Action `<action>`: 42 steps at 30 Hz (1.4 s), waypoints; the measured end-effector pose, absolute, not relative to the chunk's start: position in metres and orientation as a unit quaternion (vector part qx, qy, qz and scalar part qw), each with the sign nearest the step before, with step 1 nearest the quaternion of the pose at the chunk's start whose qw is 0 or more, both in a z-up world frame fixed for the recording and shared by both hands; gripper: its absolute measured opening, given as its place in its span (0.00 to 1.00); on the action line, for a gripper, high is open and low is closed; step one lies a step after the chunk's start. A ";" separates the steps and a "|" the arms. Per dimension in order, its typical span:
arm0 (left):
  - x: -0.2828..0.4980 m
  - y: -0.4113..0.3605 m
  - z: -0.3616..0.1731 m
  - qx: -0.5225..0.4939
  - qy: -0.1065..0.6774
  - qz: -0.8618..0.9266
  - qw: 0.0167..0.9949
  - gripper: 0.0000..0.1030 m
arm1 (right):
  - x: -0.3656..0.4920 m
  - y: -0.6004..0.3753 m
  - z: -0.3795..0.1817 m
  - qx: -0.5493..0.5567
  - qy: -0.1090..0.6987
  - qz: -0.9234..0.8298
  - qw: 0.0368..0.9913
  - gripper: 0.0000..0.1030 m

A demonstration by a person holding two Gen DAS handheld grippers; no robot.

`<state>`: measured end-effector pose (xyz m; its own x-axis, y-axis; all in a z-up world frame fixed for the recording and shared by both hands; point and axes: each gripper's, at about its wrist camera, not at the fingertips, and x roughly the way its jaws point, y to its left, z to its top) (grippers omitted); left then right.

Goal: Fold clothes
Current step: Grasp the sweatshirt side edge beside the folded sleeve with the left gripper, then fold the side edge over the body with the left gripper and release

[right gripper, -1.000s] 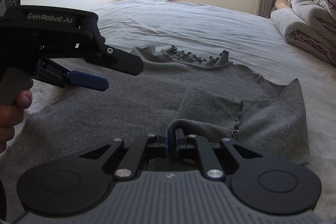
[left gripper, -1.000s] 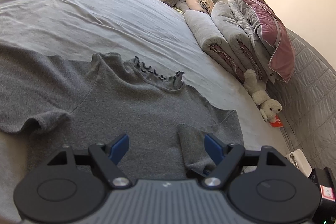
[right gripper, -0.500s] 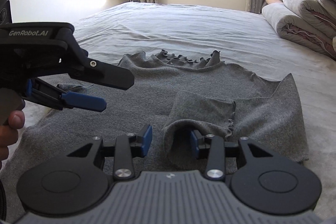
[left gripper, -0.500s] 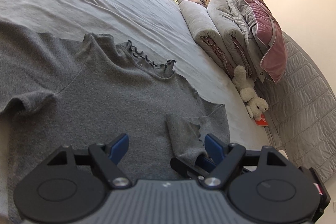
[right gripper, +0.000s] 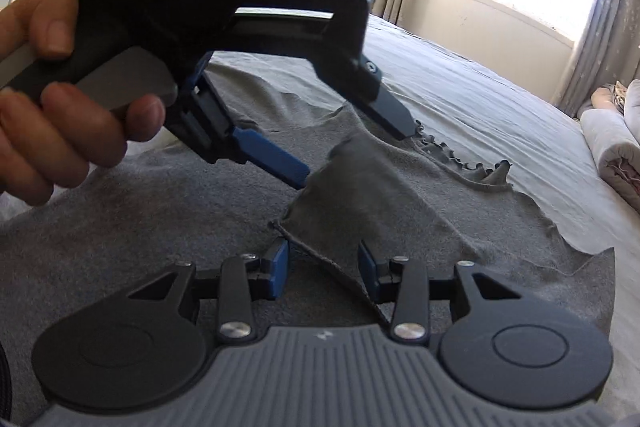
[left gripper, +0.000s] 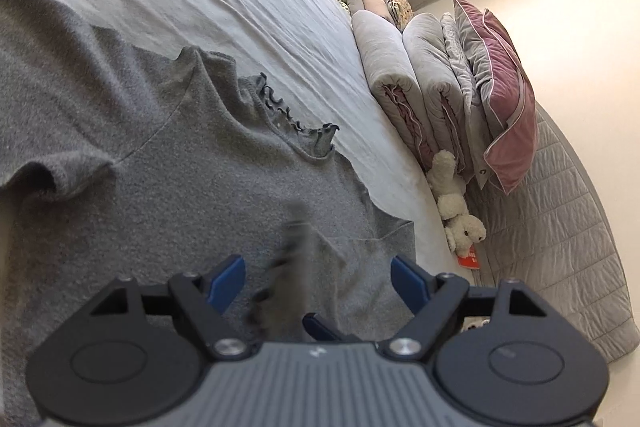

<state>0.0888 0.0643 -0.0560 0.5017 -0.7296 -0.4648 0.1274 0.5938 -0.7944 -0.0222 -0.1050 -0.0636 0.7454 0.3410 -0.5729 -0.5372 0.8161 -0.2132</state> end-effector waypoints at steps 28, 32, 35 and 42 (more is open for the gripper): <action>0.094 0.042 -0.066 -0.351 0.418 -0.182 0.818 0.03 | -0.024 -0.121 -0.046 -0.136 0.218 0.208 0.944 0.02; 0.092 0.036 -0.038 -0.294 0.349 -0.181 0.871 0.03 | -0.029 -0.130 -0.052 -0.185 0.218 0.167 0.943 0.39; 0.093 0.040 -0.019 -0.259 0.305 -0.185 0.897 0.03 | -0.026 -0.146 -0.059 -0.228 0.217 0.115 0.942 0.47; 0.099 0.064 -0.012 -0.241 0.253 -0.174 0.921 0.03 | 0.008 -0.187 -0.090 -0.329 0.226 -0.027 0.917 0.47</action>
